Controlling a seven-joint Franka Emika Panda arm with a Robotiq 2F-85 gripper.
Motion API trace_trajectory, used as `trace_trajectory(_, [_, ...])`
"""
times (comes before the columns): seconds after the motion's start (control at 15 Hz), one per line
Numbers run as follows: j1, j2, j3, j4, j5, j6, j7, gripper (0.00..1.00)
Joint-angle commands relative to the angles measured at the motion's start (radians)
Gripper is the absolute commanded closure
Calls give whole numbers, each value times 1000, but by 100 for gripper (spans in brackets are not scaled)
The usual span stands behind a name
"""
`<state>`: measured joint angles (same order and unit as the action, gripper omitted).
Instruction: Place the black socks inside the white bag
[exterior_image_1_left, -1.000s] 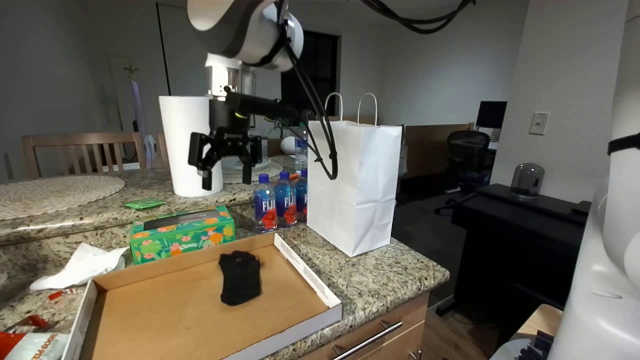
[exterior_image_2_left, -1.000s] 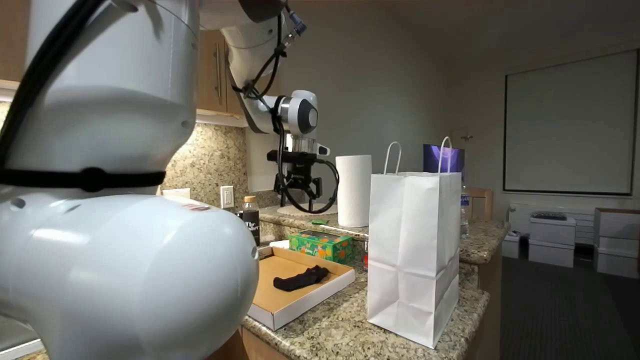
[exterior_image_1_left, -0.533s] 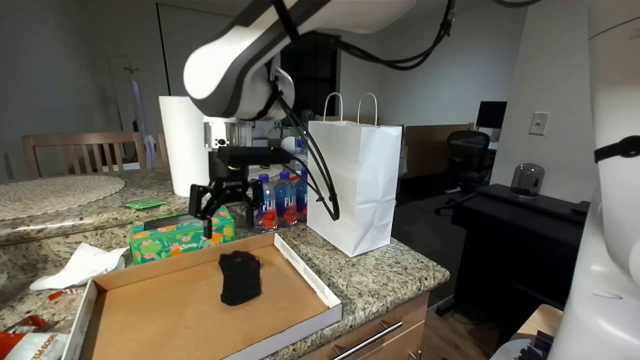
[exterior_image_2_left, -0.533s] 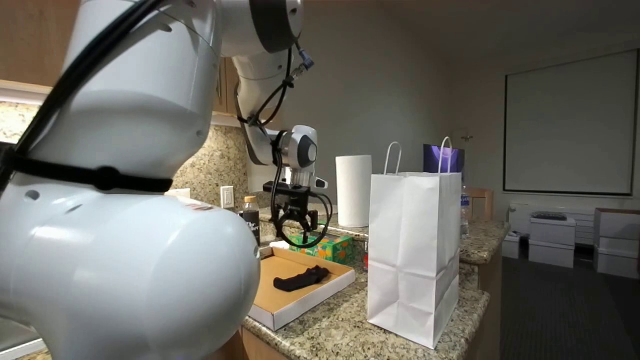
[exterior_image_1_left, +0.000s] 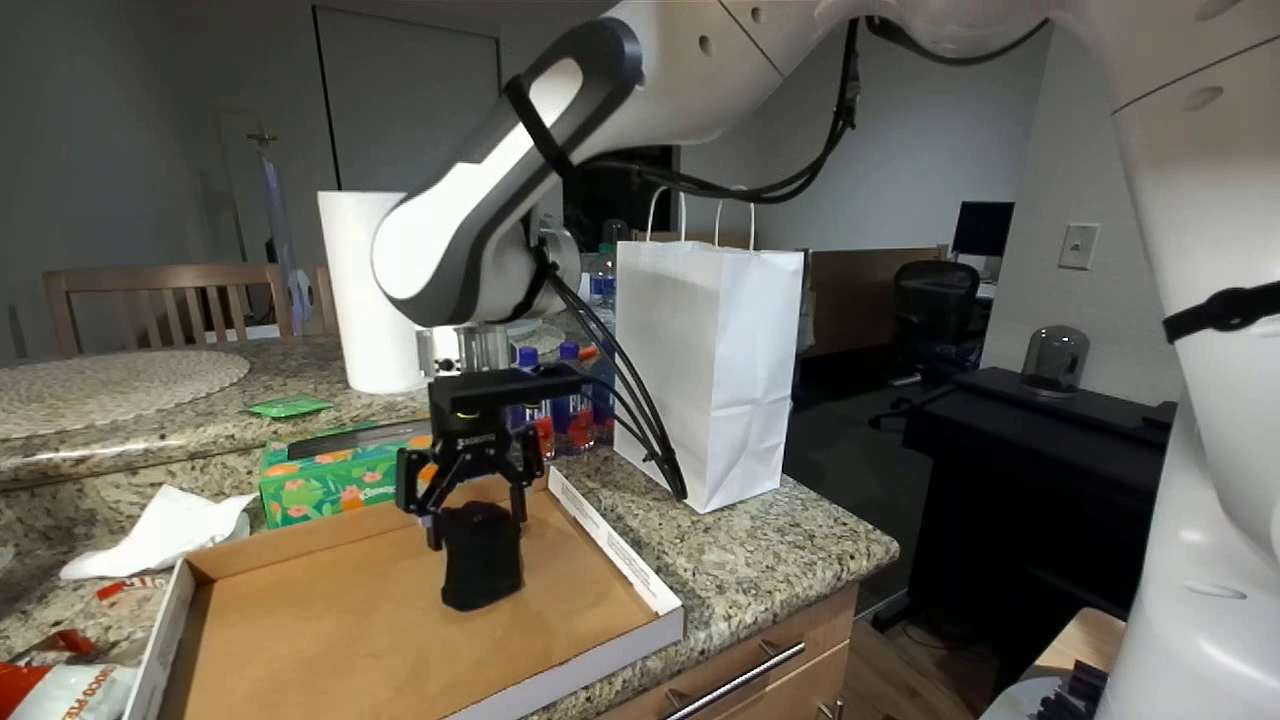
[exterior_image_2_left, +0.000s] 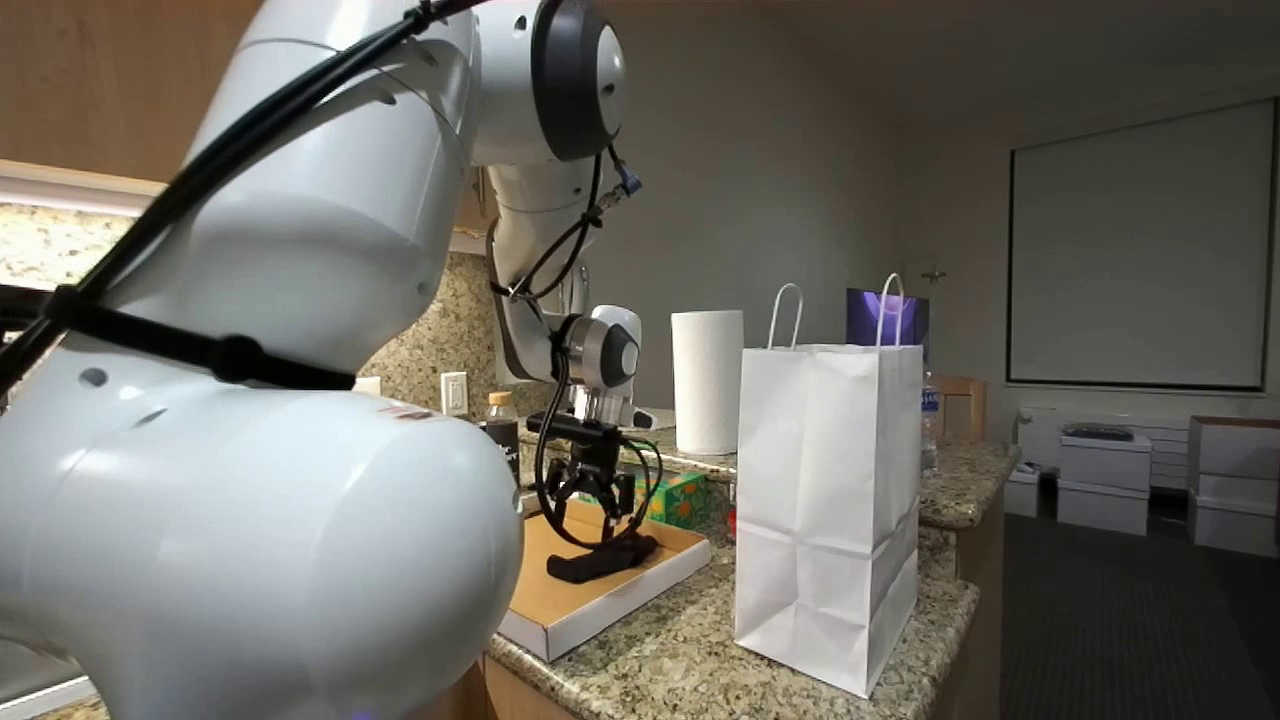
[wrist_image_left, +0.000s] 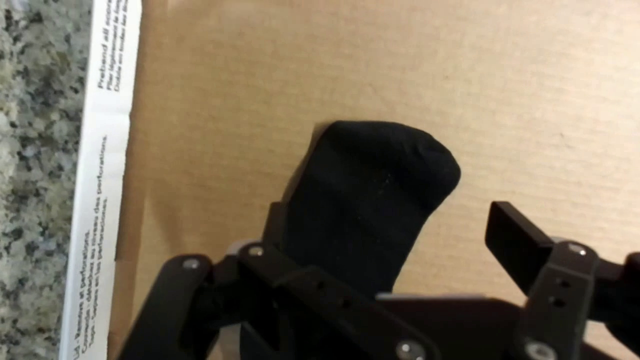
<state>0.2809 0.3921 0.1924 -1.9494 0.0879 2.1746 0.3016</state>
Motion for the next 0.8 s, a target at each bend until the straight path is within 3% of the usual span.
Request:
trace_trajectory(0.0, [21, 37, -24, 8, -17, 24, 57, 0])
trace_trajectory(0.27, [32, 84, -34, 18, -13, 24, 72, 0])
trace_trajectory(0.33, [34, 93, -35, 19, -11, 23, 74, 25])
trace_trajectory(0.4, [38, 100, -38, 20, -13, 23, 79, 27])
trace_trajectory(0.73, [45, 84, -56, 18, -22, 16, 100, 59])
